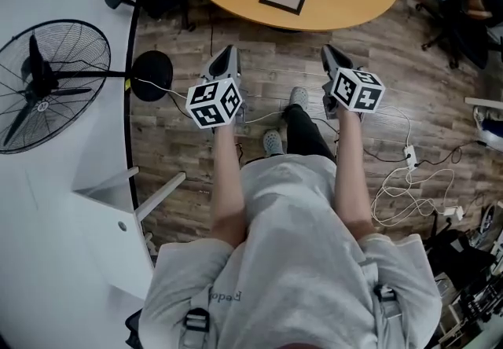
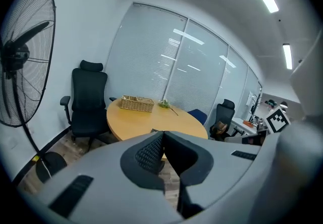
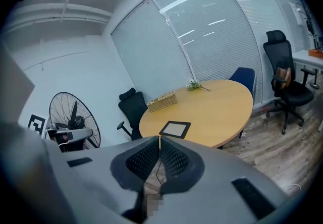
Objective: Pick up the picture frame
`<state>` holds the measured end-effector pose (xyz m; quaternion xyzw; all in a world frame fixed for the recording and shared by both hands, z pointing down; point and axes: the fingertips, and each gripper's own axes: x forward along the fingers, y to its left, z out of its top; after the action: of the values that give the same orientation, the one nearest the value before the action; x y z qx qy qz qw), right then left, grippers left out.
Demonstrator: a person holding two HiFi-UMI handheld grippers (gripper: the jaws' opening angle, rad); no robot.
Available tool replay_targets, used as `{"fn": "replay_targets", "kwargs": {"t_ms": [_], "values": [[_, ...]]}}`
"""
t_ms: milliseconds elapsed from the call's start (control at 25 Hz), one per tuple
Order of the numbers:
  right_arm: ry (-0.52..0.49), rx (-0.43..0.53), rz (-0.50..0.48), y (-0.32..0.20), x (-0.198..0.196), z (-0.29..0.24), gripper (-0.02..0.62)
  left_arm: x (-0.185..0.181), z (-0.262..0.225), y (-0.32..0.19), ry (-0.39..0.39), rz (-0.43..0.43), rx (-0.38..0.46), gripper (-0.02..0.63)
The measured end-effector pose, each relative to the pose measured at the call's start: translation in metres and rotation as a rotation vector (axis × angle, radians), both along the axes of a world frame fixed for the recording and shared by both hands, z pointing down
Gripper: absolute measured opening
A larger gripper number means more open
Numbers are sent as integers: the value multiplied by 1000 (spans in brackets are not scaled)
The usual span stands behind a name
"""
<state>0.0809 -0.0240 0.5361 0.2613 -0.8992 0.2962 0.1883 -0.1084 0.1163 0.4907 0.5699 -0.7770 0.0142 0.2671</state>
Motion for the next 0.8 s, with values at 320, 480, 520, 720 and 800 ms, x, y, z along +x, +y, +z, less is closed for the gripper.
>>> {"fn": "replay_targets", "kwargs": {"t_ms": [320, 480, 520, 720, 800], "values": [[-10, -13, -39, -91, -38, -5, 25, -27, -9, -88, -29, -8, -22, 26], [-4, -7, -67, -123, -56, -10, 25, -41, -16, -117, -41, -23, -31, 26], [-4, -3, -68, -130, -58, -11, 25, -43, -18, -124, -43, -27, -30, 26], [9, 10, -56, -160, -61, -11, 25, -47, -15, -157, -47, -4, -46, 26], [12, 7, -48, -166, -59, -9, 25, -46, -13, -166, -47, 8, -52, 26]]}}
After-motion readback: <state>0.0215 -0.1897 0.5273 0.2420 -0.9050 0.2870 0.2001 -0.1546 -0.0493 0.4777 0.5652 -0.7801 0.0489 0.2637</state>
